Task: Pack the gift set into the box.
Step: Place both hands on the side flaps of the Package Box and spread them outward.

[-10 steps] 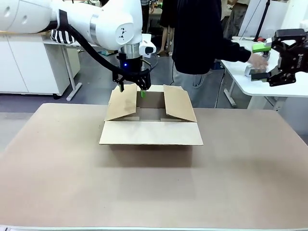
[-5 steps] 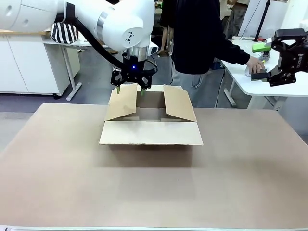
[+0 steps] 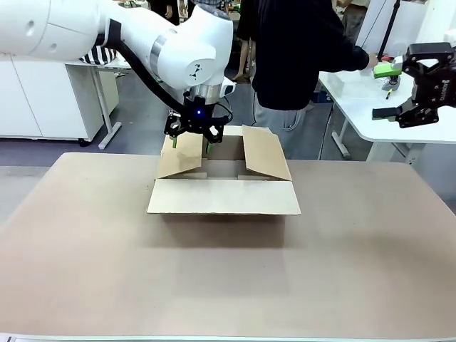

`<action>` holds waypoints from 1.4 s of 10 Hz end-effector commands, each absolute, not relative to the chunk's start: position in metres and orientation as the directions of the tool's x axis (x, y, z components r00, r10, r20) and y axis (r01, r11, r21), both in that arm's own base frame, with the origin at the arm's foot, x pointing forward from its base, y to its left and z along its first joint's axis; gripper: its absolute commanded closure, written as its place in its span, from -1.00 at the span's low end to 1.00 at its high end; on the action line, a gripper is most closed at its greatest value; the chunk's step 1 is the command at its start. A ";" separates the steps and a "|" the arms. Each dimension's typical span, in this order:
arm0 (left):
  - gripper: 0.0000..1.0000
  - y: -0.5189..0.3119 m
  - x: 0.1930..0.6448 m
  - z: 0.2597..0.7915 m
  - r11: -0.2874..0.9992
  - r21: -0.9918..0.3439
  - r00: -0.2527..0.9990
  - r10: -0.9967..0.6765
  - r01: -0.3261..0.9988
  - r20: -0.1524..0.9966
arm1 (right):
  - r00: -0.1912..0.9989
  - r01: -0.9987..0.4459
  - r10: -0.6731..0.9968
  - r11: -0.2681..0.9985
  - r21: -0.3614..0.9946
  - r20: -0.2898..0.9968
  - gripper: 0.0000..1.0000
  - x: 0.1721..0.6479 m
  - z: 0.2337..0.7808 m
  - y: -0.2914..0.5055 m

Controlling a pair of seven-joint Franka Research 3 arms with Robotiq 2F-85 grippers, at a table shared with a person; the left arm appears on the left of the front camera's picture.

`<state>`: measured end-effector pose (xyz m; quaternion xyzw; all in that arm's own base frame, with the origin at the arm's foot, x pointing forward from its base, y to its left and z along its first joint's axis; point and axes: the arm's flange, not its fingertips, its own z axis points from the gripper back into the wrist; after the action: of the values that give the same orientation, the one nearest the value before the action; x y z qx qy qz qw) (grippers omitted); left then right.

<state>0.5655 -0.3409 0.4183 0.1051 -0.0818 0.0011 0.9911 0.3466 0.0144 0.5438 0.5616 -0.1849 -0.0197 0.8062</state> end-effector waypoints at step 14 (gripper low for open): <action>-1.00 -0.199 0.530 0.474 0.942 0.210 0.940 0.196 -0.260 0.280 | 0.927 -0.204 -0.226 0.369 0.907 0.300 -1.00 0.349 0.544 0.015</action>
<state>0.5467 -0.2144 0.4768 0.1566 -0.1267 0.1103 0.9733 0.3466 0.0144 0.5438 0.5615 -0.1848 -0.0195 0.8063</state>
